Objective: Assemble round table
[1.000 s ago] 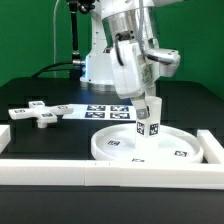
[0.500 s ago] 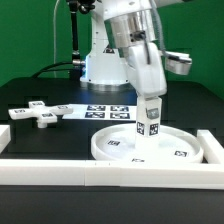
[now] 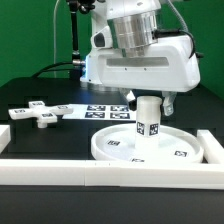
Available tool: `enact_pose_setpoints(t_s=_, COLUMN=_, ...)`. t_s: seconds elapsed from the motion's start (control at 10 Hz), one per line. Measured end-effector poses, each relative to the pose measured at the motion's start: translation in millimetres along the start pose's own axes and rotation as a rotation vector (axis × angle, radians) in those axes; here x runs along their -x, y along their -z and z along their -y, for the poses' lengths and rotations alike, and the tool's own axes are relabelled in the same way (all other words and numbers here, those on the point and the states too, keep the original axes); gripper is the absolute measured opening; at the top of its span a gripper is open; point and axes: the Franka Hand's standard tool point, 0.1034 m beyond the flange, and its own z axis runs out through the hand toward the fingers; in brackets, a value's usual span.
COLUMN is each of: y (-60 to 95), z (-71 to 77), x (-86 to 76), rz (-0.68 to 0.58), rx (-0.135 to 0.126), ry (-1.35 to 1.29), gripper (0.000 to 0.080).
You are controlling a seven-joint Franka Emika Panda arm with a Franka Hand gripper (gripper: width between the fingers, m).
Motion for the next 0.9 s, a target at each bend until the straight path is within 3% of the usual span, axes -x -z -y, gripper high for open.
enact_pose_setpoints(t_s=0.3, y=-0.1, z=-0.1, x=0.2, rz=-0.005, rx=0.013, ry=0.228, gripper=0.0649)
enact_pose_setpoints(t_s=0.4, y=-0.4, z=2.6, x=2.7, rz=-0.023, rx=0.057, ry=0.395, gripper=0.0649)
enact_pose_setpoints(t_s=0.7, y=2.8, z=6.2, x=0.2, rz=-0.021, rx=0.131, ry=0.833, gripper=0.0649)
enact_pose_setpoints(t_s=0.9, y=2.7, z=6.6, x=-0.1, rz=-0.019, rx=0.143, ry=0.963, gripper=0.0649)
